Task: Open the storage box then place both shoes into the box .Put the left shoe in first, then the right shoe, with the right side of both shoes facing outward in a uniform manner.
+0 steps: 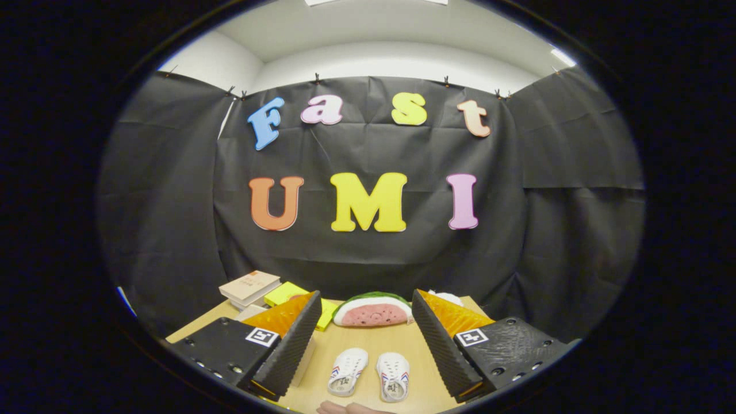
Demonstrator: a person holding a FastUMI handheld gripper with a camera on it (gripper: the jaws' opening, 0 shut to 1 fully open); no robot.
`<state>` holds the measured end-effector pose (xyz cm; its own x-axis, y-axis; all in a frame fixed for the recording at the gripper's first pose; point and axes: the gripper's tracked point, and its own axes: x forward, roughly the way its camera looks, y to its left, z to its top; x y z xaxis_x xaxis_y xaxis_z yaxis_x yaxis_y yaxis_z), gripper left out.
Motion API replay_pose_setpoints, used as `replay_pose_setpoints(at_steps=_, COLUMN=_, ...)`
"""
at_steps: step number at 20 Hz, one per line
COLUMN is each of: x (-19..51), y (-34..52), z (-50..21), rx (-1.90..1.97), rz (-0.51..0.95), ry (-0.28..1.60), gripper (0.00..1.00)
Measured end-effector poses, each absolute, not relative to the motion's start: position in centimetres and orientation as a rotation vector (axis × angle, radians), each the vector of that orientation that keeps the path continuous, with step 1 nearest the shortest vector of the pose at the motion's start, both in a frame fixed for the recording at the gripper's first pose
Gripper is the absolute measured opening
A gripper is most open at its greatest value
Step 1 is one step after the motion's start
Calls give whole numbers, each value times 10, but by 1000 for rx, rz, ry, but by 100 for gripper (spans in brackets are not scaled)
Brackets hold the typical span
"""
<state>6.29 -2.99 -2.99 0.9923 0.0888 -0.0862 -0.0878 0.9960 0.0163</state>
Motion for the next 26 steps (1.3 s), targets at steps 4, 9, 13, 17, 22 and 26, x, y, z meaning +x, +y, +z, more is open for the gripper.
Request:
replay_pose_setpoints(at_steps=4, x=99, y=-25, z=-56, rx=42, rz=129, ry=151, gripper=96)
replay_pose_setpoints(at_steps=9, x=152, y=5, z=-109, rx=111, rz=272, ry=299, gripper=96)
replay_pose_setpoints(at_steps=13, x=189, y=40, z=-158, rx=235, rz=458, ry=490, gripper=96)
replay_pose_setpoints(at_steps=17, x=209, y=77, z=-208, rx=412, rz=709, ry=718, gripper=96)
replay_pose_setpoints(at_steps=22, x=213, y=113, z=-250, rx=578, rz=998, ry=949, gripper=96)
replay_pose_setpoints(at_steps=26, x=224, y=122, z=-271, rx=744, rz=1061, ry=1047, gripper=92)
